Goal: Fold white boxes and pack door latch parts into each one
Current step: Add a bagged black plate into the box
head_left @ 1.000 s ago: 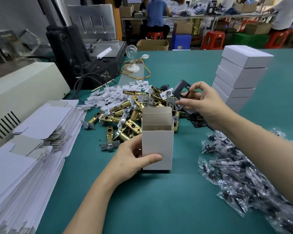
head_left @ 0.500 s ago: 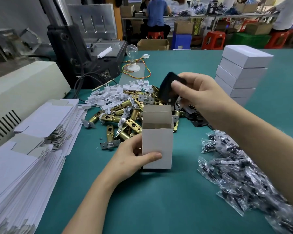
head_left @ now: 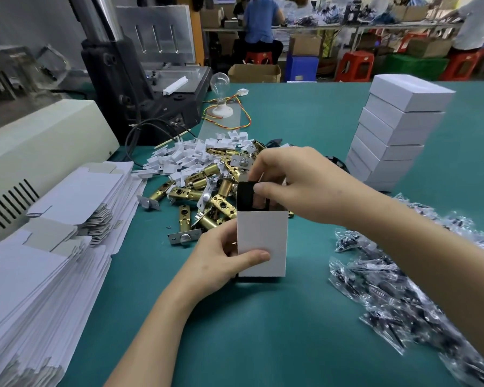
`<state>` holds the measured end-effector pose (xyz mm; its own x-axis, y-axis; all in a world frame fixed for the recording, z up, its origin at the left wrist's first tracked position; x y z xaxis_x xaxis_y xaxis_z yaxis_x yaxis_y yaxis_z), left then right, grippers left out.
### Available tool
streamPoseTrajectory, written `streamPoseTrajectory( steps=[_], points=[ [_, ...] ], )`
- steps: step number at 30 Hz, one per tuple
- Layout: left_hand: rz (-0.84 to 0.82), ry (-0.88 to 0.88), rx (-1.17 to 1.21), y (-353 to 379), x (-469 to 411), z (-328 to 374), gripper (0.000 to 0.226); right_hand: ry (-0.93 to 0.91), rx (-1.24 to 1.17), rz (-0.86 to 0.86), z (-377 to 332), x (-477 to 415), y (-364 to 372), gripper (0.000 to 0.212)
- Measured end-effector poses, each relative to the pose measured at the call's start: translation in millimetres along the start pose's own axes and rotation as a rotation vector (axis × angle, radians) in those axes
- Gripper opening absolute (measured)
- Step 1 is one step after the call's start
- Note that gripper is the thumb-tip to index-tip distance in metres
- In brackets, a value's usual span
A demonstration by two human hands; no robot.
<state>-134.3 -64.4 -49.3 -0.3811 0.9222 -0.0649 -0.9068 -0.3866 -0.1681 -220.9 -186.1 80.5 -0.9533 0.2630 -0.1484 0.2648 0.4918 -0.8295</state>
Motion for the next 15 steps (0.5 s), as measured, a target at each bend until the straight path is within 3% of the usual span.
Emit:
streamPoseTrajectory(
  steps=[15],
  points=[
    [-0.003,0.008,0.014,0,-3,-2,0.045,0.057,0.126,-0.126,-3,6,12,0.015]
  ],
)
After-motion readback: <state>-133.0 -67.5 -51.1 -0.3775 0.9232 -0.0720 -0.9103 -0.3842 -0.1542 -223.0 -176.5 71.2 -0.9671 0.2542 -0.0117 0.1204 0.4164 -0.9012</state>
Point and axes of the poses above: each hand's wrist, its own x-axis away from the middle knuckle, its own y-axis out of the palm, z = x × y, the point moved 5 cm from there along -x, towards the middle knuckle, and after that the axes turned 2 degrees about -z, right-handed, at the moved point
